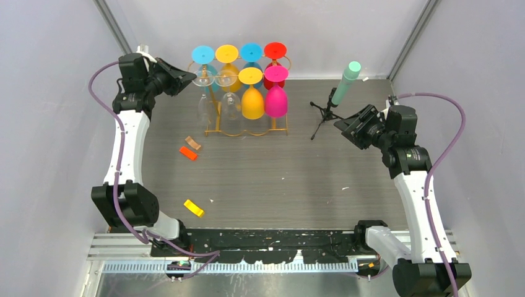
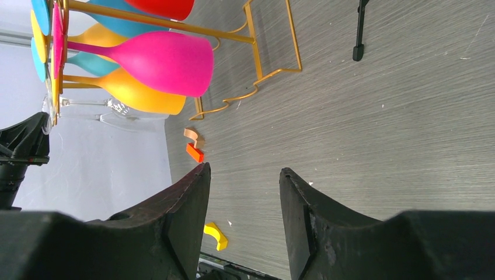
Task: Take the wine glass off the wine glass rack
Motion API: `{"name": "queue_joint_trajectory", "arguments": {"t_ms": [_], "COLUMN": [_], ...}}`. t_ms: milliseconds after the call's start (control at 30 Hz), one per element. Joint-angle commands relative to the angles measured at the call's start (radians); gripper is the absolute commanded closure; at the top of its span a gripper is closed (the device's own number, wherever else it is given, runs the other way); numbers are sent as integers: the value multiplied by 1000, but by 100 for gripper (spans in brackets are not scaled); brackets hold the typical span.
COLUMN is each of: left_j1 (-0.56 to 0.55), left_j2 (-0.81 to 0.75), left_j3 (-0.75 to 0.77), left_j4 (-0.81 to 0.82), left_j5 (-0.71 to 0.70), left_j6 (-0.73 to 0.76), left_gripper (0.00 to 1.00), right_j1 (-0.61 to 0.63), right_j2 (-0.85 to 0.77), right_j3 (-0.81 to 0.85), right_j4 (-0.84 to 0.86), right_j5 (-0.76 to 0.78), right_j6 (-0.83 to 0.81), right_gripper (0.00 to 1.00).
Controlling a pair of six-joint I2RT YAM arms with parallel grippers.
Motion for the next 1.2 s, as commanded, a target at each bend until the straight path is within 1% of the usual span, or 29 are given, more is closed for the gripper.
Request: {"name": "queue_joint_trajectory", "arguments": {"t_ms": [0, 233, 400, 600, 667, 833, 900, 1000, 1133, 1167], "left_j1": [3, 7, 19, 27, 28, 28, 29, 29, 26, 24], "left_j2": [-38, -90, -143, -168, -178, -206, -231, -280, -354, -370], "left_j3": [1, -42, -68, -77, -86, -113, -133, -180, -251, -271], "left_j4": [49, 148, 150, 132, 131, 126, 116, 103, 75, 70], "left_j5": [25, 28, -8, -29, -27, 13, 26, 45, 102, 117], "left_j6": [-31, -123, -139, -134, -132, -133, -130, -124, -127, -131], "left_gripper": [100, 100, 100, 100, 100, 100, 100, 100, 100, 100], "right_j1": [5, 5, 5, 5, 5, 6, 7, 9, 93, 142], "right_j2": [-26, -27, -26, -22, -24, -25, -28, -32, -32, -30], "right_j3": [10, 13, 16, 14, 11, 6, -3, -29, -71, -77], "right_j4": [11, 8, 9, 8, 8, 17, 33, 80, 199, 251], "right_j5": [16, 20, 23, 21, 16, -19, -43, -90, -152, -154], "right_j6": [-3, 3, 4, 9, 9, 1, -4, -8, -7, -8], "right_gripper": [47, 48, 48, 48, 46, 34, 32, 31, 31, 30]}}
